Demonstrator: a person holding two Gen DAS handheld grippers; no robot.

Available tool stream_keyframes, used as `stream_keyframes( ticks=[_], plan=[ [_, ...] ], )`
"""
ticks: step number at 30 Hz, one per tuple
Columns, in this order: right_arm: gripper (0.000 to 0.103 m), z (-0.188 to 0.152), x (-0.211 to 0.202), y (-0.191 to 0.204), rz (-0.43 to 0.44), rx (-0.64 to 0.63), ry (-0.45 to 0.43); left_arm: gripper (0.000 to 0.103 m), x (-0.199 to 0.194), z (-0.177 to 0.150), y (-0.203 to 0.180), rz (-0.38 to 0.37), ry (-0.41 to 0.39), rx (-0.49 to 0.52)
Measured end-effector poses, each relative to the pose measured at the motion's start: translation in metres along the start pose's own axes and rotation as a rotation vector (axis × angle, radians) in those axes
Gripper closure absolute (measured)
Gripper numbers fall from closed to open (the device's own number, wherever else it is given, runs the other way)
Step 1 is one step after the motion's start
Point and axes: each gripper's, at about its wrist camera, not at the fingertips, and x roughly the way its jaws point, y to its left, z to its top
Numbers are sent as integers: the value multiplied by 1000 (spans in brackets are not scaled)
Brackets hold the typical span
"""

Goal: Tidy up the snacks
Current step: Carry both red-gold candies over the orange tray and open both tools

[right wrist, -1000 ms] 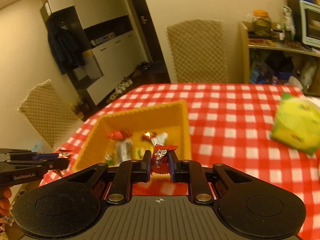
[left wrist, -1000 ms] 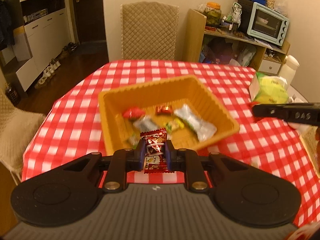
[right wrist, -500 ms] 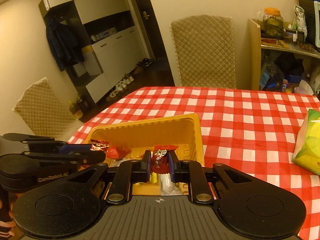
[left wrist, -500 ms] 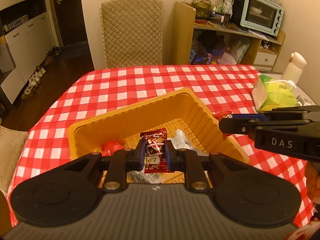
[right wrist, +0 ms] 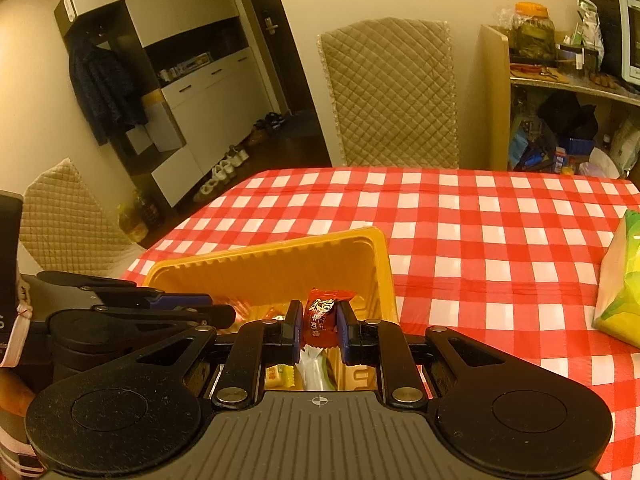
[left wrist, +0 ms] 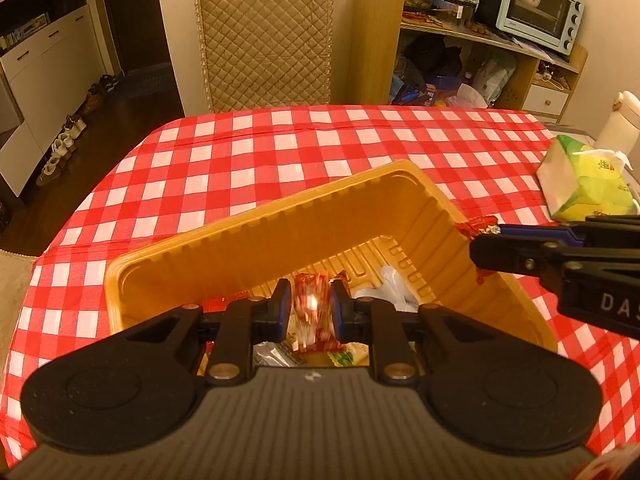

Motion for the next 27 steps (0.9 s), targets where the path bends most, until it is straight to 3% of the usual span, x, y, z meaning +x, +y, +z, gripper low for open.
stream_keyframes(
  ticks=[13,21,23,27],
  plan=[
    [85,1,9,-3,-6,-1,8,83,-10,-8,13,-15,7,-19],
    [83,12,16,0,9,-2,-21,65,-25,-13,22,-8,-9,-38],
    [77,15,18,-1,15,19,-17,62,-30,-15,25,-4,-13,-45],
    [43,14,11,-3,-4,31,-48,50,-40,-20,28,-4,-22,-60]
  ],
)
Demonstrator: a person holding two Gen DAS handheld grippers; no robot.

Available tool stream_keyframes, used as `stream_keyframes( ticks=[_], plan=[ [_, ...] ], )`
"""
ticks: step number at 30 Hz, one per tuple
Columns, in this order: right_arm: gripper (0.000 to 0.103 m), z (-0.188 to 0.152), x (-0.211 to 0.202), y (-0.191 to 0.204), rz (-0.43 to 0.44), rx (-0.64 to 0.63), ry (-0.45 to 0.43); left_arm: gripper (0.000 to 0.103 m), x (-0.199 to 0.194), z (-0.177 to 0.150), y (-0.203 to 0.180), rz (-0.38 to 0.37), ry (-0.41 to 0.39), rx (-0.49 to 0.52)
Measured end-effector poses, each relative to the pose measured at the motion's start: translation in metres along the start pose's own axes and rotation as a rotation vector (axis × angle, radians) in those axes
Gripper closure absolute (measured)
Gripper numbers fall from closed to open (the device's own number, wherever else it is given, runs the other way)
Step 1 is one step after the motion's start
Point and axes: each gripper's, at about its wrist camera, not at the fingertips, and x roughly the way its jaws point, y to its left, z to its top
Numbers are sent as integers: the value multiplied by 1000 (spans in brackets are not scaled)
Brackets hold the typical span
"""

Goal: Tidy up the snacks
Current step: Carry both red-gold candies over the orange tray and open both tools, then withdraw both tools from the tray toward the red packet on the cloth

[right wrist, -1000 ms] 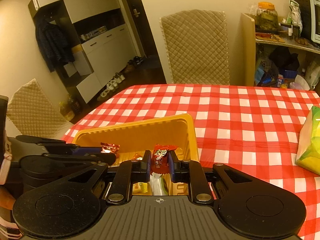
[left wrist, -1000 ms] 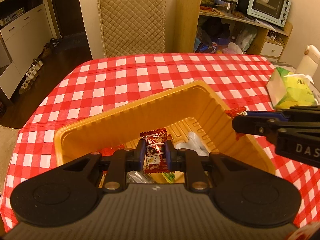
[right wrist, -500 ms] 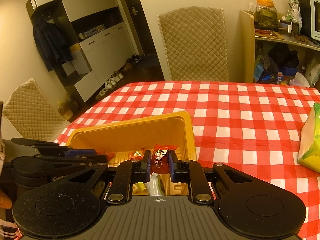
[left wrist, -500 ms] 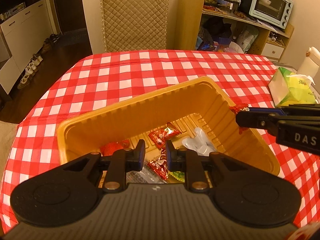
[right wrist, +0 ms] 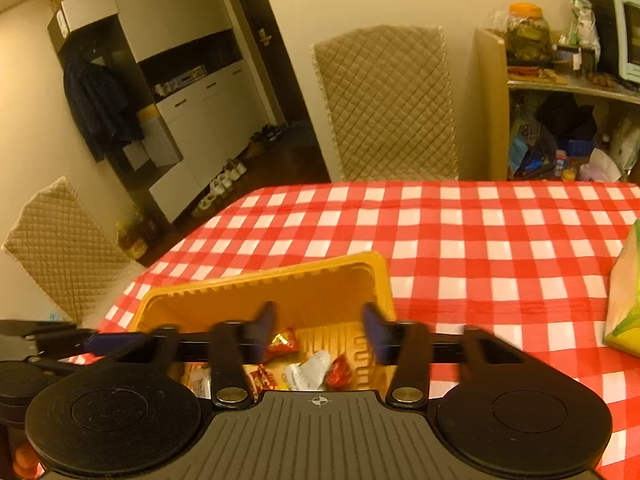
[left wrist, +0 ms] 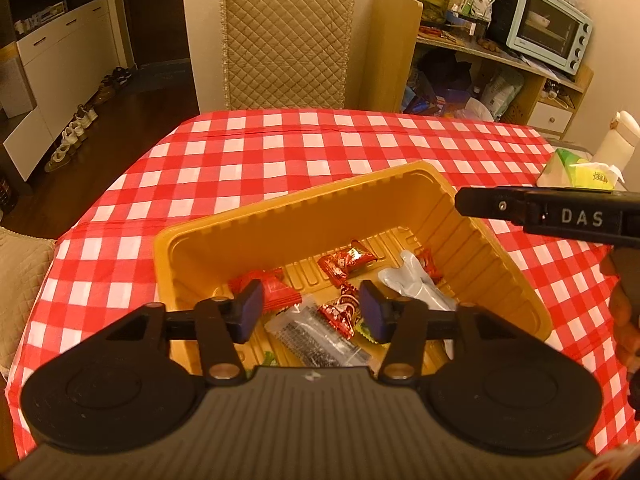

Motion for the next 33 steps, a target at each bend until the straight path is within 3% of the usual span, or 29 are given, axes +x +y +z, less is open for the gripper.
stream_keyframes(
  ticks=[3,9,16,29,33],
  plan=[
    [42,-3,-9,-2,8,10,-2,44,-10,-5,0,7,-5,2],
    [23,-17,-42,-2,31,10,-6,29,-40,-18,-3,10,-27,3],
    [17,-42,-96,2,58,15,-34,11,-86,-38,-20,20,-67,-6],
    [15,-93,-182,14,49,18,-37,2,-164,-89,-59,105,-112,36],
    [15,-108,-202,19,36,17,-32,2,-184,-107,-63,67,-109,43]
  ],
)
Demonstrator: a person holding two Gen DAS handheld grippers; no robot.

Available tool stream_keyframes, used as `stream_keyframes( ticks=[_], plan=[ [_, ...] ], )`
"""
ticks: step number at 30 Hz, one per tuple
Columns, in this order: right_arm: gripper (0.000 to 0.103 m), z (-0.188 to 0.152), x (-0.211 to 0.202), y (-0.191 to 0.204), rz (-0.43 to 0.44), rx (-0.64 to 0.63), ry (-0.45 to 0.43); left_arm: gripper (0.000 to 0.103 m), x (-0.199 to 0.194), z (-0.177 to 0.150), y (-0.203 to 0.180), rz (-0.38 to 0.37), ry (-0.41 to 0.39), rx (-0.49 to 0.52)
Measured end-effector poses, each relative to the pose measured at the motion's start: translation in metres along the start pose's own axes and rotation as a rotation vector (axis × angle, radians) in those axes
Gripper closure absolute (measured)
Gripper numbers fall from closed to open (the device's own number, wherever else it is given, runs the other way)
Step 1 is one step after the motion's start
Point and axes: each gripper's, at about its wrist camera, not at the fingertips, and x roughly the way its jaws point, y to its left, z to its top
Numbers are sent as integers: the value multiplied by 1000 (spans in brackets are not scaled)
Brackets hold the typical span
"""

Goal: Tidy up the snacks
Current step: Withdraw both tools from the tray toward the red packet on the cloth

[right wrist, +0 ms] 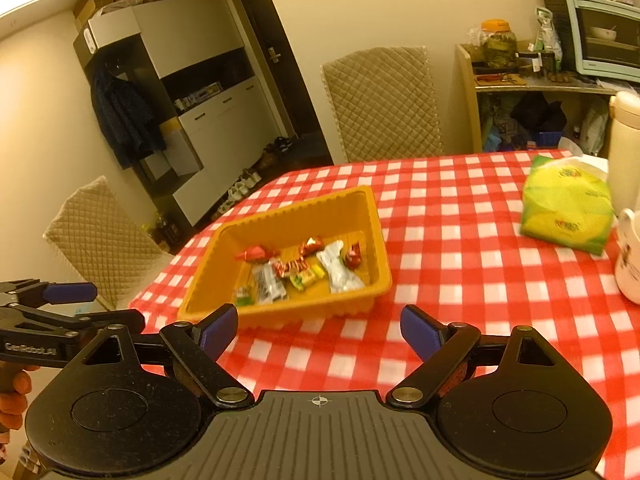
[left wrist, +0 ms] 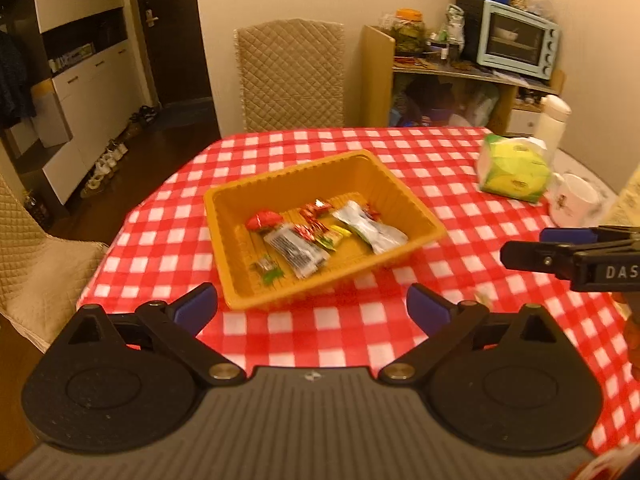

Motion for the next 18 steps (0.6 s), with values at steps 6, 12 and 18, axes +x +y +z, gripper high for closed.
stream_keyframes(
  ticks=[6,12,18],
  plan=[
    [15,-26,-30,10,-29,24,5,3,-18,-26,8,-44,32,-27],
    [15,-56,-53,25,-93,48,33,3,-33,-52,17,-65,70,-20],
    [15,-86,-74,36,-157,107,48,3,-43,-71,25,-85,109,-13]
  ],
)
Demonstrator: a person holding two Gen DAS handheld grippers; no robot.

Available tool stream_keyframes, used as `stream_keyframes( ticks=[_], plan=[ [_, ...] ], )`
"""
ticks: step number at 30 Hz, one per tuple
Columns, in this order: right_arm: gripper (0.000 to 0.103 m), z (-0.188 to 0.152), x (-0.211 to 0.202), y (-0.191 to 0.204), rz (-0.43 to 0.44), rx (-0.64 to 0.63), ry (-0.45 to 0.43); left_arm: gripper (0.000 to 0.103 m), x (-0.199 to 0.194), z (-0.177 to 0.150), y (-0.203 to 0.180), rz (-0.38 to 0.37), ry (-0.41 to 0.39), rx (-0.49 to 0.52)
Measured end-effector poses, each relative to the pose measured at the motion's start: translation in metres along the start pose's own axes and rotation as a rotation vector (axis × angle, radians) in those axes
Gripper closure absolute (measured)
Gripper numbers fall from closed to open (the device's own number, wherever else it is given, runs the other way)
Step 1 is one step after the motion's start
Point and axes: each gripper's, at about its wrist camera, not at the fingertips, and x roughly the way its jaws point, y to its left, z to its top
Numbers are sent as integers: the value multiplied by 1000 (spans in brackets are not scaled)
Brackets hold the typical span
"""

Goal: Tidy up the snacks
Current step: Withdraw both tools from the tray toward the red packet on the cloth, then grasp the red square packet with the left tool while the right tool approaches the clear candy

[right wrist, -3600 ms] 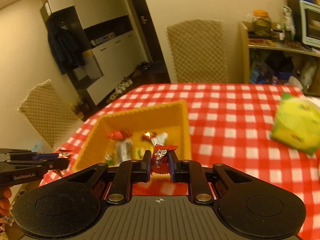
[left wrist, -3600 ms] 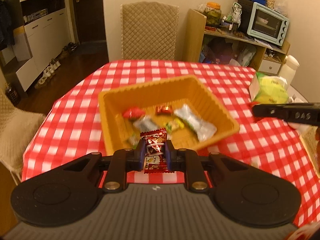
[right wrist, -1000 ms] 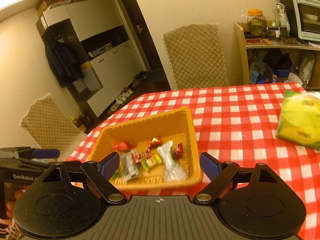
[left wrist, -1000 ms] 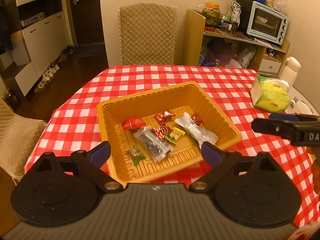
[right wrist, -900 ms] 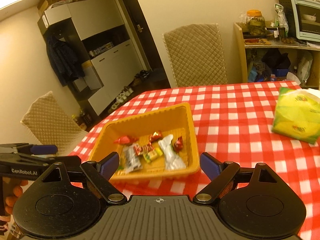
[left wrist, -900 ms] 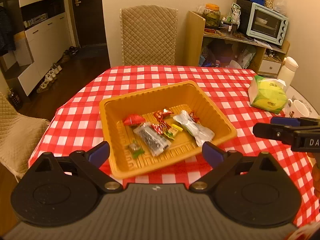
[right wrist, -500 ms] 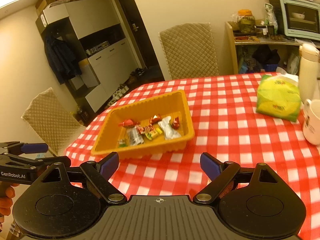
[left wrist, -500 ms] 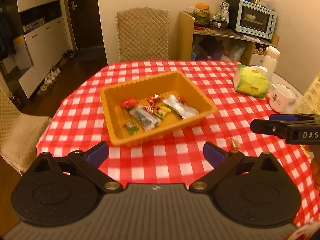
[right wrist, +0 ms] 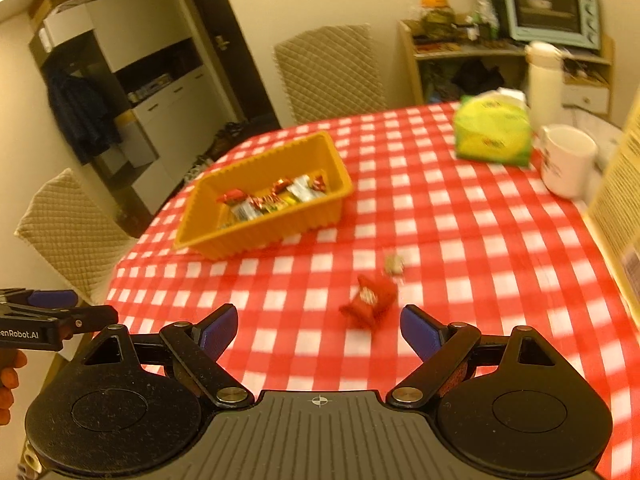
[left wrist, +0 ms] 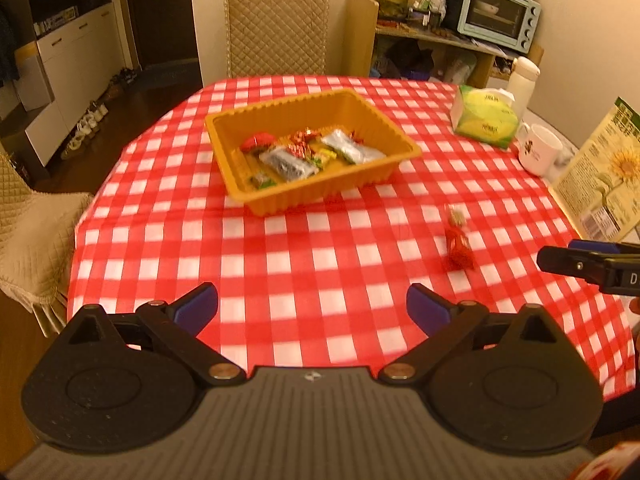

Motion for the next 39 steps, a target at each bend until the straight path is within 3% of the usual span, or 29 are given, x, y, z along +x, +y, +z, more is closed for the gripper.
stream_keyframes(
  ticks=[14,22,39],
  plan=[
    [15,-58,-27,19,-102,67,68,3,-5,-46,1,-101,92,52],
    [15,-79,-27,31,-151,73,116,3,-9,-57,-5,-142,106,98],
    [15,-77,-22,35,-147,72,133,3,-6,-57,-12,-166,111,110]
  ],
)
